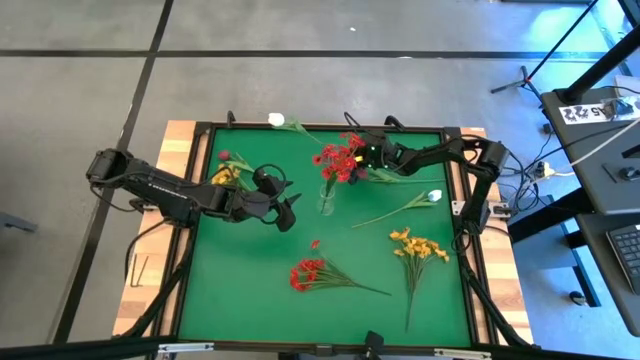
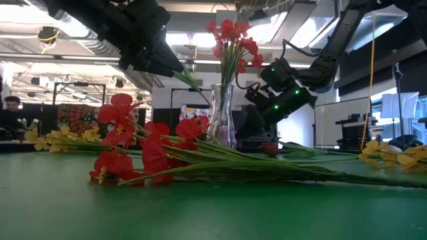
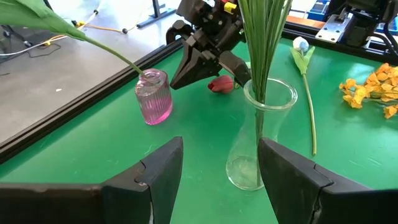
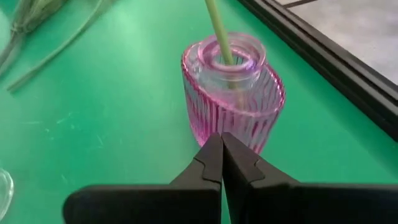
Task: Sort flowers into vase by color
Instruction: Adjust the purple vase, then put the white tulip into the purple vase
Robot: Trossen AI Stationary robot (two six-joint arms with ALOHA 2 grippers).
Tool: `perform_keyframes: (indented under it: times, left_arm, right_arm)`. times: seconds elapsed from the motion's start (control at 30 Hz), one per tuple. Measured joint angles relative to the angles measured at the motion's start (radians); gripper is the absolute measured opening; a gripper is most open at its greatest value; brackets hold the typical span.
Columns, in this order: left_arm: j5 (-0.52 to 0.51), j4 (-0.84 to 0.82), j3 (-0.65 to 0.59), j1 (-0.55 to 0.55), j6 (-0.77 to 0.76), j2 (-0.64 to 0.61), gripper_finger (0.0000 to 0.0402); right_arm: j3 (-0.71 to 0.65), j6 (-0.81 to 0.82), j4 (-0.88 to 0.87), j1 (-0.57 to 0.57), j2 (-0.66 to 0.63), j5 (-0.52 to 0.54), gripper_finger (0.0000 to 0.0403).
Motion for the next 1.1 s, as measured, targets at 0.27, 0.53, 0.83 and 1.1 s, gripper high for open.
perform_keyframes:
  times: [0.27, 0.53, 0.83, 1.1]
  left_arm:
    - [-0.001, -0.003, 0.0, 0.0, 0.0, 0.0, 0.0203]
    - [-0.001, -0.006, 0.0, -0.006, -0.002, 0.0, 0.0203]
    - [0.0, -0.007, 0.0, -0.008, -0.001, 0.0, 0.0203]
    - [0.0, -0.007, 0.0, -0.009, -0.007, 0.0, 0.0203]
  right_arm:
    - [-0.001, -0.043, -0.277, 0.0, -0.126, 0.126, 0.0]
    - [0.0, -0.074, -0.604, 0.0, -0.363, 0.27, 0.0]
    - [0.0, 0.044, -0.959, 0.046, -0.627, 0.209, 0.0017]
    - [-0.001, 0.164, -1.244, 0.232, -0.717, 0.145, 0.0067]
